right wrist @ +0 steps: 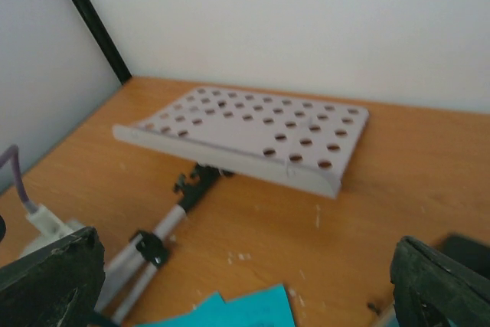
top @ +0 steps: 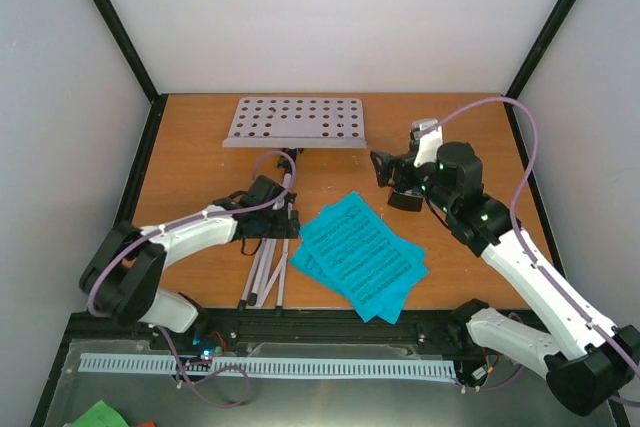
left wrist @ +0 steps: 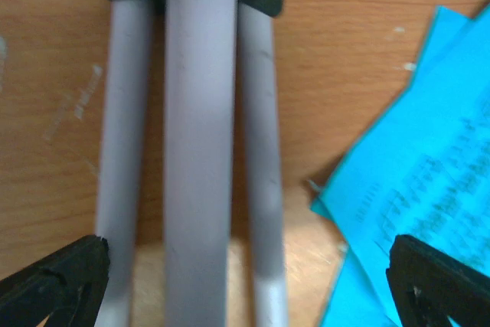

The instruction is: Pack up the instrument practice props

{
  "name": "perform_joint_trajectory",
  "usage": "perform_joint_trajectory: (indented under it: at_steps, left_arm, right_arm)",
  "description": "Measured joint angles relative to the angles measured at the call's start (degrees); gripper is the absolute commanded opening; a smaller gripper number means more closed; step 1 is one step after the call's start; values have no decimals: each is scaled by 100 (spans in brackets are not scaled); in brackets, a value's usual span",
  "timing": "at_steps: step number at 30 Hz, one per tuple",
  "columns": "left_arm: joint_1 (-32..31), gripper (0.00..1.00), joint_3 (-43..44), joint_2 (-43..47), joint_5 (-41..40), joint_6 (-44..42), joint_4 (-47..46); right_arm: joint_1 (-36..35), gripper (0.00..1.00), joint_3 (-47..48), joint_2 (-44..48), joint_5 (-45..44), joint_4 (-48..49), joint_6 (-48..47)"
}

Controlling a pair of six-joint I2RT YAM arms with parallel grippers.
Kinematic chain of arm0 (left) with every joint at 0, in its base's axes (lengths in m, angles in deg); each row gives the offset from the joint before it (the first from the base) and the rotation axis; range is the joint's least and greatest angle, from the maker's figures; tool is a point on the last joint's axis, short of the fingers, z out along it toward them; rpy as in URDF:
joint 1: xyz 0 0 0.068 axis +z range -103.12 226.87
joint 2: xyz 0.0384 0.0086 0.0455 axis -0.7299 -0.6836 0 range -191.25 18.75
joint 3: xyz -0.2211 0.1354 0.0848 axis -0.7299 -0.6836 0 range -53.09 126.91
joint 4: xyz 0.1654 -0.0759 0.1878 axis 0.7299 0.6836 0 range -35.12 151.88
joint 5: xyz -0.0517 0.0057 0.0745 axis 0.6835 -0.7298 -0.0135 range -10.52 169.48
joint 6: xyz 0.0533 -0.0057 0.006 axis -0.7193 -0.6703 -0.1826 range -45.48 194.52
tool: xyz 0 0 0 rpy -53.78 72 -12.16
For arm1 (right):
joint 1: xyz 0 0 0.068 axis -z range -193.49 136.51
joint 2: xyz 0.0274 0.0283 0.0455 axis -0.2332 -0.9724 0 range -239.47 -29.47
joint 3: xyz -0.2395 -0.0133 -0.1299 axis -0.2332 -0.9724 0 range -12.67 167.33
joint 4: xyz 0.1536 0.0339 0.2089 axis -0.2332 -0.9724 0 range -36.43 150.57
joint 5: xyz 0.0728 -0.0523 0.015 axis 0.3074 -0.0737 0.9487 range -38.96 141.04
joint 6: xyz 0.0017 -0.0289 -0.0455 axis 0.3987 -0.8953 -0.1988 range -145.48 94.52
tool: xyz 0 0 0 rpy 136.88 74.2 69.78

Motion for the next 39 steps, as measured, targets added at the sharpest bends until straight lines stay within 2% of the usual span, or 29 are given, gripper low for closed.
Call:
perform_joint_trajectory:
  at_steps: [6, 12, 21, 28, 32, 39]
  left_arm:
    - [-387, 99, 402, -597, -667, 164, 278]
    - [-444, 99, 413, -625, -901, 291, 404]
    - [-461, 81, 413, -625, -1073, 332, 675]
    - [-557, 76, 420, -780, -1178, 315, 778]
    - [-619, 66, 518, -968, -1285, 319, 837]
    - [-728, 36, 647, -1128, -1443, 304, 975]
  right_arm:
    - [0, 100, -323, 337, -181, -461, 13]
    - [2, 100, -348, 518, -195, -557, 52]
    - [4, 100, -538, 592, -199, -564, 133]
    - [4, 100, -595, 597, -199, -568, 197]
    - [4, 100, -595, 619, -203, -568, 201]
    - [4, 100, -660, 737, -227, -568, 219]
